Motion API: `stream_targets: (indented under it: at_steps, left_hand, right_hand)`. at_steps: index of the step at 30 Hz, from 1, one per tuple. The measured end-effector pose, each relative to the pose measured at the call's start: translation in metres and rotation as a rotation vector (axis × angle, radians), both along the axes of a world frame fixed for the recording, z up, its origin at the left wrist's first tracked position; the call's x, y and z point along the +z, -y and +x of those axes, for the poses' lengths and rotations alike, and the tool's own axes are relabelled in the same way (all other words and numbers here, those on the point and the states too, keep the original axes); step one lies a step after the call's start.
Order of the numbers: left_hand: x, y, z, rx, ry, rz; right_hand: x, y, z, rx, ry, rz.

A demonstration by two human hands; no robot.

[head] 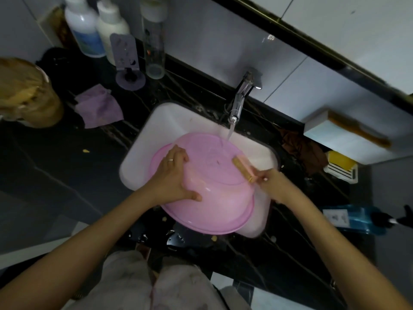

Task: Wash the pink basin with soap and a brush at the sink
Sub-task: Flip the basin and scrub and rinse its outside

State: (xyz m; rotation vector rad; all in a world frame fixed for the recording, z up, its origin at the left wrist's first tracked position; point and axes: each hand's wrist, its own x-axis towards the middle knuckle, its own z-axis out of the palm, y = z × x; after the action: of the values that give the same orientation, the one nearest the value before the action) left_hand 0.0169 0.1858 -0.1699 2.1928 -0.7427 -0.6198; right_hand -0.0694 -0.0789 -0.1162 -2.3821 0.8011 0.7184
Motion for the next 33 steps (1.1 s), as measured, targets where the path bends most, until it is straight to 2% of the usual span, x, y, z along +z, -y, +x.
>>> stream_targets:
  at_steps: [3,5,8,10,14,18,22,26,28,33]
  left_hand:
    - [0.000,0.000,0.000,0.001,-0.004,0.002]
    - [0.001,0.001,-0.001,0.006,-0.003,0.001]
    - [0.004,0.001,0.000,0.006,-0.018,-0.006]
    - [0.004,0.000,-0.001,0.004,-0.020,0.003]
    - [0.004,-0.001,0.000,-0.005,-0.025,0.007]
    - [0.006,0.000,-0.001,0.001,-0.031,-0.003]
    - [0.005,0.000,0.000,-0.006,-0.006,0.003]
    - [0.007,-0.001,0.001,-0.020,-0.032,0.011]
    - [0.009,0.000,0.000,-0.014,-0.040,0.016]
    - [0.010,-0.002,0.003,0.001,-0.038,0.023]
  right_hand:
    - [-0.009,0.001,0.033,-0.078,0.059,-0.015]
    - [-0.016,-0.024,0.048,0.015,0.090,-0.021]
    - [-0.024,-0.040,0.025,0.168,0.100,0.134]
    - [-0.016,-0.014,0.002,0.126,0.067,0.169]
    - [-0.012,0.026,0.020,0.045,0.015,-0.010]
    - [-0.032,-0.019,0.074,0.166,0.148,-0.015]
    - [-0.027,-0.034,0.048,0.304,0.158,0.132]
    - [-0.032,0.008,0.052,0.118,0.064,-0.033]
    - [-0.033,-0.002,0.074,0.088,0.119,-0.014]
    - [-0.018,-0.052,0.070,0.382,0.201,0.194]
